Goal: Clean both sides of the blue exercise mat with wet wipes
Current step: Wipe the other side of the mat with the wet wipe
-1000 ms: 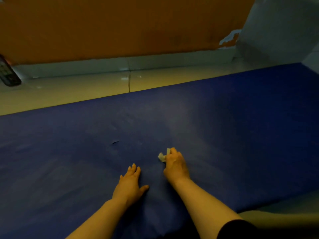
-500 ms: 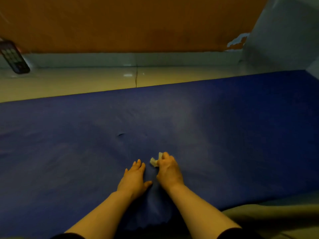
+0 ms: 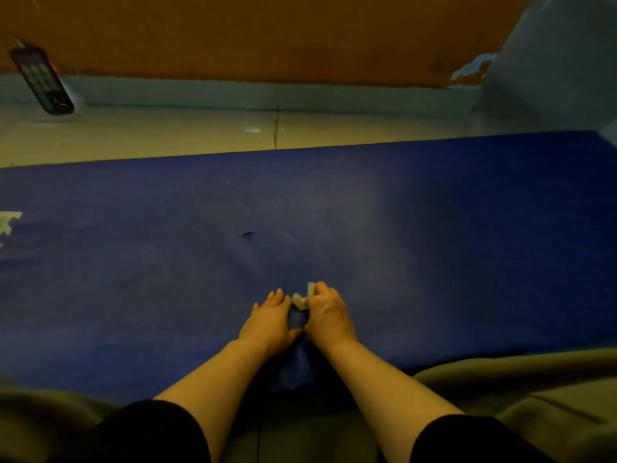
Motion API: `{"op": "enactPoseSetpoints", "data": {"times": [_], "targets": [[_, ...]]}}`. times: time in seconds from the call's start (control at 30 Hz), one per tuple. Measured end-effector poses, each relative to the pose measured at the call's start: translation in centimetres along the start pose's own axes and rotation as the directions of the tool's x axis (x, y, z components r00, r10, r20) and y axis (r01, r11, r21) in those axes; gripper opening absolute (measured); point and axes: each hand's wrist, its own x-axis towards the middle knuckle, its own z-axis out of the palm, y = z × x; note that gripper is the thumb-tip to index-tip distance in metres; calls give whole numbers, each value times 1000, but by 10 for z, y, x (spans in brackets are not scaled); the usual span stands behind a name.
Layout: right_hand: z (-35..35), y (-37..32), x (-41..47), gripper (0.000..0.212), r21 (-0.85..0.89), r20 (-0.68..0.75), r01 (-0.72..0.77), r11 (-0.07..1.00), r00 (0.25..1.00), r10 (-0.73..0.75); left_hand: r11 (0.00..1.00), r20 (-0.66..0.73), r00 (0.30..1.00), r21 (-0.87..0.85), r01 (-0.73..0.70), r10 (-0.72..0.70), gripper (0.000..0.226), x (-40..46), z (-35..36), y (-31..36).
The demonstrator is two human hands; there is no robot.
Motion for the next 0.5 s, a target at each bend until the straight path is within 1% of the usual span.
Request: {"op": "enactPoseSetpoints", "data": {"times": [0.07,0.13,0.2,0.27,0.3,0.37,0.43,0.5], "targets": [[4,-8,-5,33,-24,54,10,1000,998,-9,1000,0,1000,-14,-7,7,74,-4,1,0],[-6,0,-5,26,-64,56,-24,998,998,28,1000,1,1000,1,-8,8,76,-9,1,2],[-22,17,-5,16,-97,-14,-109,989,994,108,1000,6,1000,30,-1,1,79,-12,0,2],[-38,34,-9,15,-103,-102,-233,967,970,223,999,12,1000,46,-3,3,79,-15,0,3],[-41,36,-13,15,-92,-123,-260,961,961,248,999,13,1000,51,-4,4,79,-16,0,3],[-40,23,-21,23,-72,-97,-212,975,974,205,999,11,1000,52,-5,4,78,-20,3,4],[-26,3,-29,33,-85,-2,-101,991,995,101,999,10,1000,51,-10,10,77,-25,7,4],[-12,-8,-36,34,-114,70,-7,993,997,15,999,6,1000,50,-17,17,74,-30,10,4]]}}
